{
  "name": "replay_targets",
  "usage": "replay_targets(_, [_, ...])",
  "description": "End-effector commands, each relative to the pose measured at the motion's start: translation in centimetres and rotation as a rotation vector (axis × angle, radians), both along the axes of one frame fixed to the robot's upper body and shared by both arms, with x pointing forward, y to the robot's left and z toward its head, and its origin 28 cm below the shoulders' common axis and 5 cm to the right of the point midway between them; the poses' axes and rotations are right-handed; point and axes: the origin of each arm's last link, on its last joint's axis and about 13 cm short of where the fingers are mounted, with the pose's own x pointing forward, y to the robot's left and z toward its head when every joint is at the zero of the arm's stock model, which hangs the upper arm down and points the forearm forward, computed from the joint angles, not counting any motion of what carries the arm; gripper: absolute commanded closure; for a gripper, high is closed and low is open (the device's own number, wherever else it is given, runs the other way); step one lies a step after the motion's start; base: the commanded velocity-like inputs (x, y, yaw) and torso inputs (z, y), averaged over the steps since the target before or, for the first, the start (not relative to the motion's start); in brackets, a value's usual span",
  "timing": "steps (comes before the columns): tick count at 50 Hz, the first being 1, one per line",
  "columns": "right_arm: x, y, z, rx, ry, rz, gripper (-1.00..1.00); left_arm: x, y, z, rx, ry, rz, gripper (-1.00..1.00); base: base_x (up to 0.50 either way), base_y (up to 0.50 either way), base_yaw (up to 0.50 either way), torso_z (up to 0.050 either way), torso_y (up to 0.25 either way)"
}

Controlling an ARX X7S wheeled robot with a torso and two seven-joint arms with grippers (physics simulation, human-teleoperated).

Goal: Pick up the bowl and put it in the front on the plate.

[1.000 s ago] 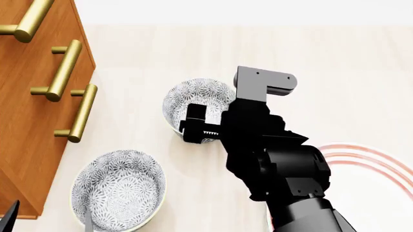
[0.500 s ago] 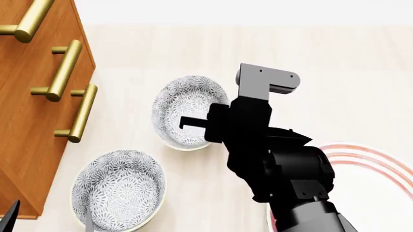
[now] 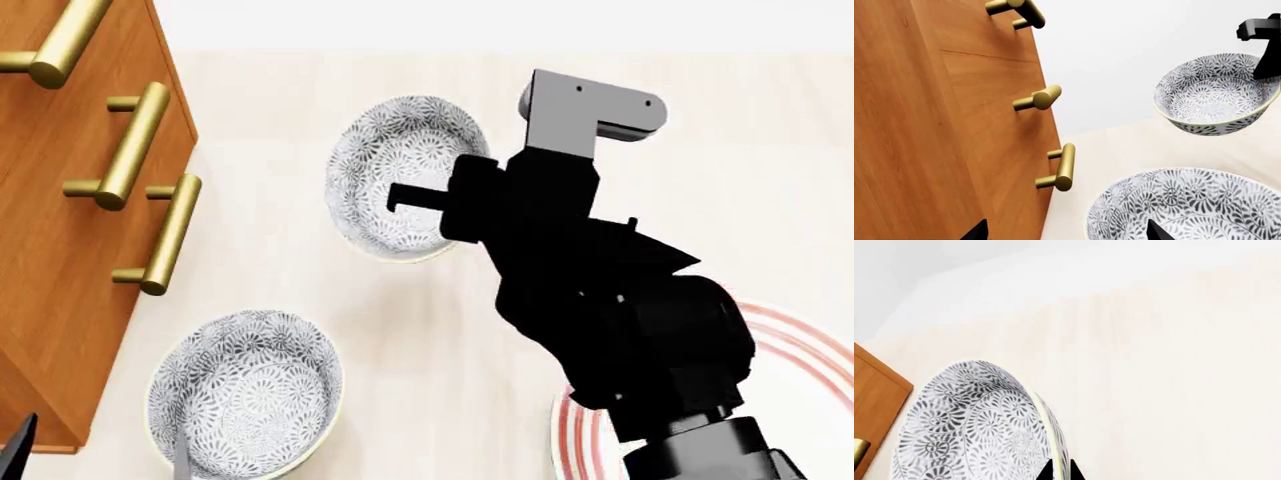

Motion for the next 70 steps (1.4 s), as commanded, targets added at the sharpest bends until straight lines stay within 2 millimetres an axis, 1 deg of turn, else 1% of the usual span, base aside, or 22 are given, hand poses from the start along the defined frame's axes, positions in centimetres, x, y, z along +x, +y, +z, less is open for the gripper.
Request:
replay_targets(1, [-1.6,-2.7,3.6,0.01,-0.151,-0.026,1.0,0.0,0.0,0.1,0.004,-0.004,0.0,-1.0,0.0,0.0,0.0,0.0,0.0])
replay_targets(4, [-3.1,-4.0,4.0,0.007,-0.186,-0.021,1.0,0.0,-0.1,0.1,0.005,-0.004,-0.002,-1.0,0.0,0.0,0.0,0.0,0.0])
replay_targets(8, [-4.2,-5.0,4.2,0.002,-0.212,-0.023,1.0,0.0,-0.1,0.1,0.005,-0.005,-0.004,-1.0,0.0,0.0,0.0,0.0,0.0])
replay_targets(9, [-4.9,-5.6,4.3,-0.004,-0.224,-0.022,1.0,0.0,-0.1,0.0,0.005,-0.005,-0.005,-1.0,0.0,0.0,0.0,0.0,0.0])
replay_targets(11, [-6.1,-6.4,4.0,-0.023,-0.24,-0.013,1.0,0.0,-0.1,0.0,0.005,-0.005,-0.006,-1.0,0.0,0.0,0.0,0.0,0.0])
replay_targets(16, [-7.9,-7.7,3.5,-0.052,-0.248,-0.005,1.0,0.0,-0.2,0.0,0.005,-0.004,-0.008,-1.0,0.0,0.0,0.0,0.0,0.0])
replay_targets(17, [-8.5,-8.3,3.4,-0.061,-0.255,-0.006,1.0,-0.1,-0.2,0.0,0.005,-0.003,-0.009,-1.0,0.0,0.0,0.0,0.0,0.0])
replay_targets(22, [-10.1,-10.0,3.3,-0.079,-0.277,0.005,1.0,-0.1,-0.2,0.0,0.006,-0.005,-0.013,-1.0,0.0,0.0,0.0,0.0,0.0])
replay_targets(29, [-11.8,-12.3,3.0,-0.069,-0.281,-0.004,1.0,-0.2,-0.3,0.1,0.01,-0.007,-0.02,-1.0,0.0,0.0,0.0,0.0,0.0])
replay_targets(33, [-12.9,-13.6,3.1,-0.057,-0.296,-0.013,1.0,-0.3,-0.4,0.1,0.012,-0.008,-0.024,-1.0,0.0,0.0,0.0,0.0,0.0])
replay_targets(35, [-13.3,-14.3,2.8,-0.026,-0.247,0.019,1.0,-0.3,-0.4,0.1,0.013,-0.008,-0.025,-1.0,0.0,0.0,0.0,0.0,0.0])
replay_targets(39, [-14.2,-15.4,2.6,-0.006,-0.211,0.051,1.0,-0.4,-0.4,0.3,0.018,-0.012,-0.026,-1.0,0.0,0.0,0.0,0.0,0.0])
replay_targets(41, [-14.8,-16.1,2.4,-0.022,-0.189,0.055,1.0,-0.4,-0.4,0.3,0.02,-0.013,-0.026,-1.0,0.0,0.0,0.0,0.0,0.0])
replay_targets(45, [-15.3,-16.7,2.0,-0.026,-0.164,0.058,1.0,-0.4,-0.4,0.3,0.025,-0.018,-0.024,-1.0,0.0,0.0,0.0,0.0,0.0])
replay_targets(49, [-15.6,-17.1,1.1,-0.042,-0.139,0.115,1.0,-0.4,-0.4,0.4,0.028,-0.02,-0.021,-1.0,0.0,0.0,0.0,0.0,0.0])
replay_targets(50, [-15.4,-17.6,0.5,-0.044,-0.129,0.132,1.0,-0.4,-0.4,0.5,0.029,-0.022,-0.02,-1.0,0.0,0.0,0.0,0.0,0.0])
replay_targets(52, [-15.1,-18.2,0.1,-0.043,-0.125,0.117,1.0,-0.4,-0.4,0.5,0.03,-0.023,-0.018,-1.0,0.0,0.0,0.0,0.0,0.0])
replay_targets(54, [-15.1,-19.0,-0.6,-0.032,-0.118,0.145,1.0,-0.3,-0.3,0.5,0.029,-0.022,-0.015,-1.0,0.0,0.0,0.0,0.0,0.0])
replay_targets(58, [-14.9,-19.9,-0.9,-0.052,-0.133,0.14,1.0,-0.3,-0.3,0.6,0.03,-0.022,-0.013,-1.0,0.0,0.0,0.0,0.0,0.0])
replay_targets(59, [-14.8,-20.1,-1.0,-0.032,-0.119,0.124,1.0,-0.3,-0.3,0.6,0.031,-0.023,-0.013,-1.0,0.0,0.0,0.0,0.0,0.0])
replay_targets(63, [-14.8,-20.5,-1.5,-0.054,-0.123,0.119,1.0,-0.3,-0.3,0.6,0.033,-0.025,-0.01,-1.0,0.0,0.0,0.0,0.0,0.0])
replay_targets(70, [-15.0,-21.4,-1.3,-0.062,-0.138,0.1,1.0,-0.4,-0.3,0.7,0.038,-0.025,-0.012,-1.0,0.0,0.0,0.0,0.0,0.0])
